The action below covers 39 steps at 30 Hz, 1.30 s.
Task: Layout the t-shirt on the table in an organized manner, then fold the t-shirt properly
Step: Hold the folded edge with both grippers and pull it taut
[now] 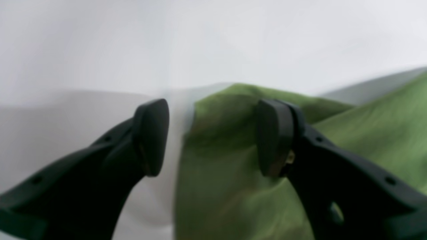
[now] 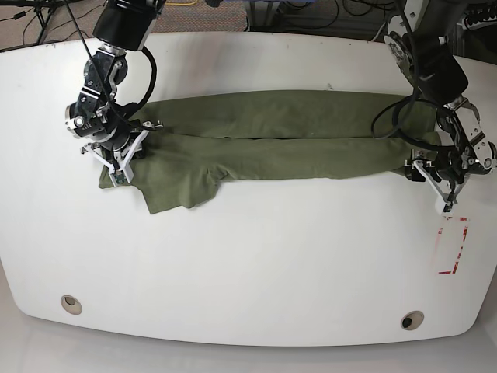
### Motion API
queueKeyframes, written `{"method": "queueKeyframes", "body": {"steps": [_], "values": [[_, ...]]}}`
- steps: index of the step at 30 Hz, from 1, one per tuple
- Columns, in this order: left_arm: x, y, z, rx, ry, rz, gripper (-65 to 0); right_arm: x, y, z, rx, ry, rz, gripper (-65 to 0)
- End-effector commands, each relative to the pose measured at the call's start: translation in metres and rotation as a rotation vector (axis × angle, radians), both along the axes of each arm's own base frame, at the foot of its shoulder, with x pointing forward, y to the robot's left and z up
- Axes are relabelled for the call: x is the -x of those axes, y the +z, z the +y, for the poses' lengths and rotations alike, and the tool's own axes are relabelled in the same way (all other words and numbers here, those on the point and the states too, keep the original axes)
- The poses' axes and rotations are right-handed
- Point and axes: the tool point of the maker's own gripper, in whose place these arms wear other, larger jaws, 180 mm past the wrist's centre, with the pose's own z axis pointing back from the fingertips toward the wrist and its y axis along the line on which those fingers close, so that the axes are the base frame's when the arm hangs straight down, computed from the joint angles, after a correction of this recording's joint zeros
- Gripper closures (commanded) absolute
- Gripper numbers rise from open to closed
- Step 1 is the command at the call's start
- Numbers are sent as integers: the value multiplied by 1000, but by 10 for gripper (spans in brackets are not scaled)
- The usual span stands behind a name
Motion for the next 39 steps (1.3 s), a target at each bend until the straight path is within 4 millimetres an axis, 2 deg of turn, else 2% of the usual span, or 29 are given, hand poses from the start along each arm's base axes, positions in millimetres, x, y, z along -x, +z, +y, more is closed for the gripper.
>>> {"method": "queueKeyframes", "body": {"steps": [1, 2, 4, 7, 8, 10, 13, 18, 22, 26, 34, 39], "values": [[-13, 14, 6, -5, 5, -47, -381, 6, -3, -10, 45, -6, 42, -81], [-14, 14, 6, -4, 5, -51, -364, 6, -3, -10, 45, -6, 42, -81], [-14, 14, 6, -3, 5, -57, -289, 6, -3, -10, 45, -6, 42, -81], [-15, 15, 6, -3, 5, -61, -133, 6, -3, -10, 45, -6, 42, -81], [-15, 15, 6, -3, 5, -61, -64, 6, -3, -10, 45, -6, 42, -81], [-16, 15, 6, -3, 5, -63, -13, 6, -3, -10, 45, -6, 42, -81], [-17, 19, 8, -9, 7, -75, -18, 6, -3, -10, 45, -6, 42, -81], [-23, 45, 16, -70, 5, -136, -18, 6, -3, -10, 45, -6, 42, -81], [-15, 56, 22, -125, 3, -133, -18, 6, -3, -10, 45, -6, 42, -81], [-13, 78, 26, -188, 1, -164, -18, 6, -3, -9, 43, -6, 41, -81], [13, 94, 29, -289, 1, -125, -18, 6, -2, -9, 41, -6, 40, -81], [31, 96, 31, -338, -4, -102, -18, 5, -2, -8, 36, -6, 39, -81]]}}
